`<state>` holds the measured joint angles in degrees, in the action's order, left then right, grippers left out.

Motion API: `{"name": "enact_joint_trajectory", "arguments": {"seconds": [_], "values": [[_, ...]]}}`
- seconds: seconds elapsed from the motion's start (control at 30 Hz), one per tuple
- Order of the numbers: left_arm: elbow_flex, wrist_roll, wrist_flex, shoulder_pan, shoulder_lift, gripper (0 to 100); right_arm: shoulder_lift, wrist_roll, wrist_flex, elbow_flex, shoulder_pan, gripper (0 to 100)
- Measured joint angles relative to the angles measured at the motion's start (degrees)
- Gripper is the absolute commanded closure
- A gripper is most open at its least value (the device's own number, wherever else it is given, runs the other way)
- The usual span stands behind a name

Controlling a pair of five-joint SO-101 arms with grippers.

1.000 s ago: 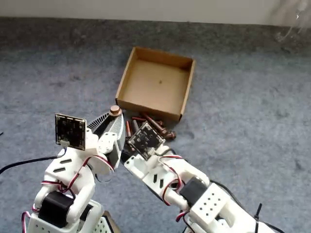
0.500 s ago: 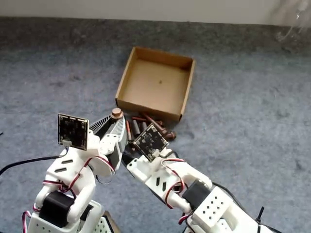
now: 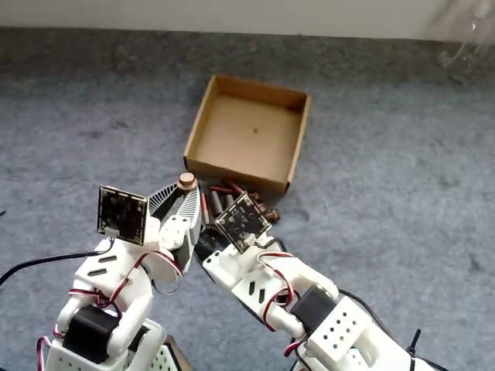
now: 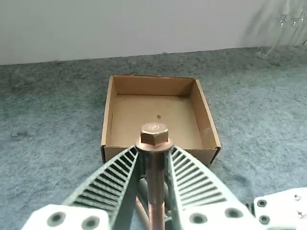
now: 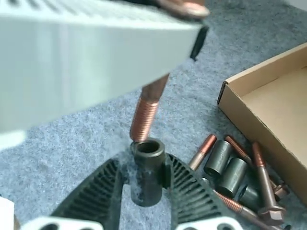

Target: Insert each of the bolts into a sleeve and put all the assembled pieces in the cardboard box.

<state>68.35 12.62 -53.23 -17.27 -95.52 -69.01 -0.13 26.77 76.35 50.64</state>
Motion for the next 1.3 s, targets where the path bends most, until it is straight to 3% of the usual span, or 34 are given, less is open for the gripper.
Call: {"name": "enact_joint_trajectory", "arguments": {"seconds": [0.23,0.43,1.13,1.3], "values": [[0.00,0.00,-0.09,-0.88,0.70,100,-0.97,-0.18,3.25,-0.09,0.00,99.5],[-0.09,0.00,0.00,-5.63,0.00,100,-9.58,-0.18,10.29,-0.26,-0.18,99.5],[-1.67,0.09,0.53,-11.25,-0.26,100,-21.45,-0.53,12.66,-0.09,-0.26,99.5],[0.70,0.18,0.09,-12.04,0.53,100,-25.05,-0.70,12.66,-0.26,-5.80,99.5]]}}
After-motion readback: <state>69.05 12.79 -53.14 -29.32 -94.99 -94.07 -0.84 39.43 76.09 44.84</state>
